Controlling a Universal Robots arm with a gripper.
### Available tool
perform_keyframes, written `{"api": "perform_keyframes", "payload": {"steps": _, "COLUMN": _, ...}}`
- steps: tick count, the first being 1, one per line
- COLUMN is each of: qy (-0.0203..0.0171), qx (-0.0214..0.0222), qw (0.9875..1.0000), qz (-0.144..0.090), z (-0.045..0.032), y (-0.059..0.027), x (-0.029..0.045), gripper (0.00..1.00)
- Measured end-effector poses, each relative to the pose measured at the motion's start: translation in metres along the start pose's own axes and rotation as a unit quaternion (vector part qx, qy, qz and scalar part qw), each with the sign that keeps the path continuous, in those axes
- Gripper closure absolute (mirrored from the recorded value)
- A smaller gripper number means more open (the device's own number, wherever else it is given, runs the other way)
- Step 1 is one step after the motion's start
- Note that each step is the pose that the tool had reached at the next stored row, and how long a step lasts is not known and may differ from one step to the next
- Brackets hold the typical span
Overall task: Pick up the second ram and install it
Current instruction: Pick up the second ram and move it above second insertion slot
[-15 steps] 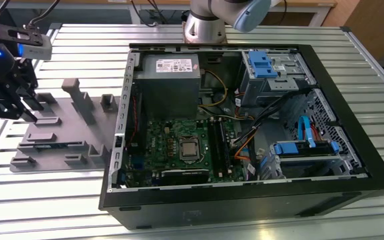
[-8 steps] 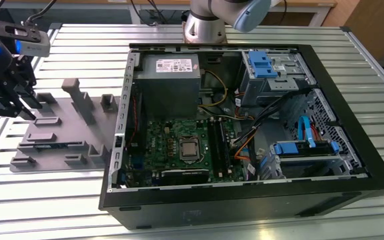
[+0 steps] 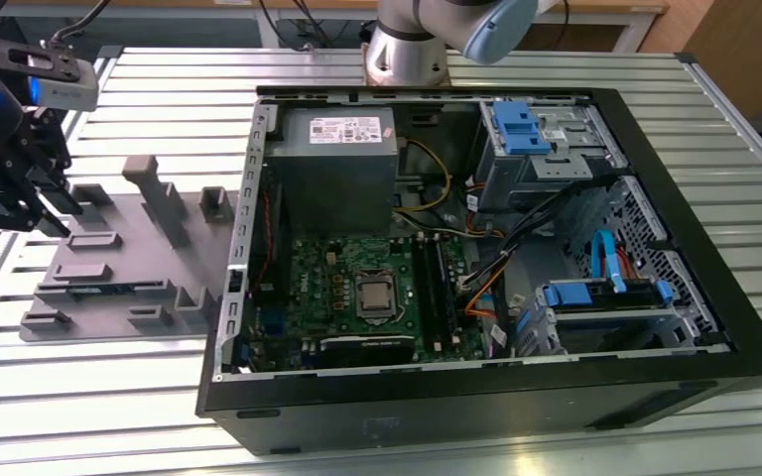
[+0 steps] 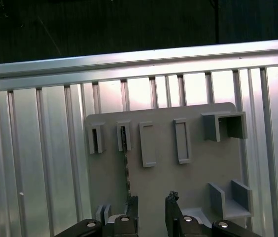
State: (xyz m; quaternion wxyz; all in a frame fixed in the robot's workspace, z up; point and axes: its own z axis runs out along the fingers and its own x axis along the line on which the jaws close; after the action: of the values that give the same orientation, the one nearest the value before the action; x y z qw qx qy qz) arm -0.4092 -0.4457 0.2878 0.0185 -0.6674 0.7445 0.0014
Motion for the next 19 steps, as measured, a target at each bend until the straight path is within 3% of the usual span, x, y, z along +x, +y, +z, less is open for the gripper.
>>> {"api": "perform_keyframes", "payload": {"steps": 19, "qy": 0.0006, "qx": -0.0004, "qw": 1.0, "qz": 0.0, "z": 0.0045, "y": -0.0002, "x": 0.0028, "gripper": 0.64}}
